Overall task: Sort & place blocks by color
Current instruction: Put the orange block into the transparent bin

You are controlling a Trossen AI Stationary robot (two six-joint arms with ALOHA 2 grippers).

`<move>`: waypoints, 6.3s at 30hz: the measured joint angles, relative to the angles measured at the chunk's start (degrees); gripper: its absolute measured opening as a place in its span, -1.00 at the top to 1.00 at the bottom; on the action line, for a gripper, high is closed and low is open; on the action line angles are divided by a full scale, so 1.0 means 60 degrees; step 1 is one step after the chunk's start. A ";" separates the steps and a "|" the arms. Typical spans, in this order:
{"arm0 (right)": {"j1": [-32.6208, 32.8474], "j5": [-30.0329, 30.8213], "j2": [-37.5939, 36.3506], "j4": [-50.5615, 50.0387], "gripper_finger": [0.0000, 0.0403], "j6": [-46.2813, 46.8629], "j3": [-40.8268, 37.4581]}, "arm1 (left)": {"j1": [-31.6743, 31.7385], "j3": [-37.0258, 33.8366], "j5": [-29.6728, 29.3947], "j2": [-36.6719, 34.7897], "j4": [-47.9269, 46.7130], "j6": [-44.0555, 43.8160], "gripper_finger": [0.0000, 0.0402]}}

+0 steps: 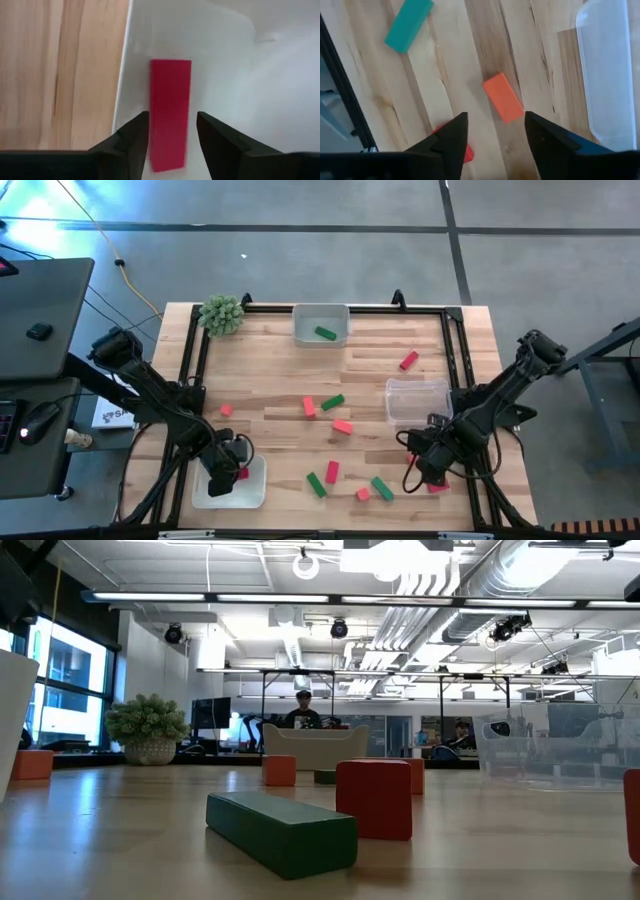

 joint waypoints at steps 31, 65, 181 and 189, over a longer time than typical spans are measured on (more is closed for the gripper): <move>0.0000 -0.0031 0.2730 0.0456 -0.10 -0.3002 0.0000 | 0.0572 0.0856 0.1167 -0.0007 0.0348 -0.0012 -0.02; -0.0016 0.0244 0.2953 0.0770 -0.10 -0.4077 -0.1035 | 0.1891 0.3279 -0.1036 -0.0011 -0.1635 0.2124 -0.02; -0.8829 -0.1028 -0.1568 0.0929 0.53 -0.4253 -0.3060 | 0.9510 0.3282 -0.0701 -0.0007 0.2878 0.7511 -0.02; -0.8954 -0.1362 -0.0774 0.1137 0.53 -0.4431 -0.3060 | 0.9659 0.3283 -0.0479 0.0107 0.3050 0.7060 -0.02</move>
